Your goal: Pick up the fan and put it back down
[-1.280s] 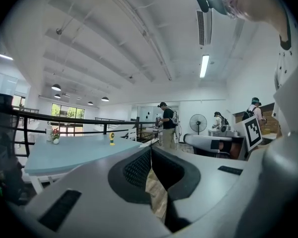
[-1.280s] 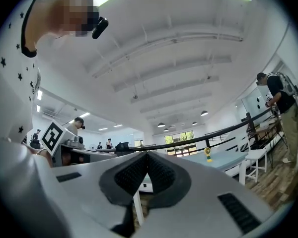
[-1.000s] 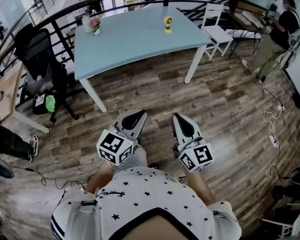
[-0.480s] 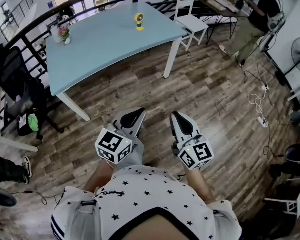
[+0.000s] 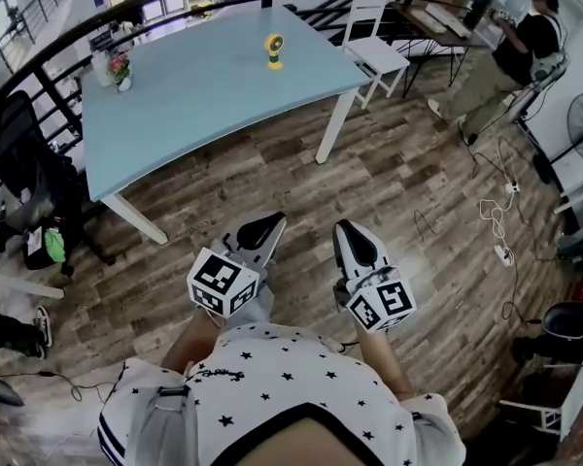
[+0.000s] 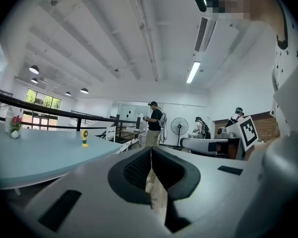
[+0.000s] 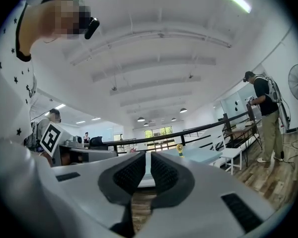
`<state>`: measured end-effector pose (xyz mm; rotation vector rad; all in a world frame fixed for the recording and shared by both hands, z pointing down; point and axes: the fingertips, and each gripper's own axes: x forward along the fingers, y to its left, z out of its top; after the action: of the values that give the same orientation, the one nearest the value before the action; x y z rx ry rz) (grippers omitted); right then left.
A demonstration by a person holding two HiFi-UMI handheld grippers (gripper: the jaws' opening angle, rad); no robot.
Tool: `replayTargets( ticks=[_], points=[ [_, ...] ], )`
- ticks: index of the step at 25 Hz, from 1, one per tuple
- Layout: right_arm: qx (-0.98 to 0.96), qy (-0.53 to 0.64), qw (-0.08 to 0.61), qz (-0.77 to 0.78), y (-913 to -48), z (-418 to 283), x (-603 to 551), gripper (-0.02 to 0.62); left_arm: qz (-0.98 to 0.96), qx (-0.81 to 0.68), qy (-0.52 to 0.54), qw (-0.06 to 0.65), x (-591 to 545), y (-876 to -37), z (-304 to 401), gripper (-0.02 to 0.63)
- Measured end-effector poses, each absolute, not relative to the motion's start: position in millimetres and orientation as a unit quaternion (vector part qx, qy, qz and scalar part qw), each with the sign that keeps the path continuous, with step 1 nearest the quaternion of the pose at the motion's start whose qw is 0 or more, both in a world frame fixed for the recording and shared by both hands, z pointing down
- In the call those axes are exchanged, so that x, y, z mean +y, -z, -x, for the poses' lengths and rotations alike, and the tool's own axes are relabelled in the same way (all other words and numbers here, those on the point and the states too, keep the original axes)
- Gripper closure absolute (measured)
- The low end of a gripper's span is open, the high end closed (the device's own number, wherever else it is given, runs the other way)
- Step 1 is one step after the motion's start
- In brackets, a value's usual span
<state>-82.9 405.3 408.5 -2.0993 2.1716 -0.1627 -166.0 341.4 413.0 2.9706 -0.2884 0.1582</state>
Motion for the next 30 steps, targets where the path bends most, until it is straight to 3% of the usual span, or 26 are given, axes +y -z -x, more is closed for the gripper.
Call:
replayTargets(
  ticks=[30],
  points=[
    [0.681, 0.077, 0.035, 0.728, -404.2, 14.9, 241.5, 0.566, -0.992, -0.052, -0.051, 0.103, 164.1, -414.6, 95.5, 0.577]
  ],
)
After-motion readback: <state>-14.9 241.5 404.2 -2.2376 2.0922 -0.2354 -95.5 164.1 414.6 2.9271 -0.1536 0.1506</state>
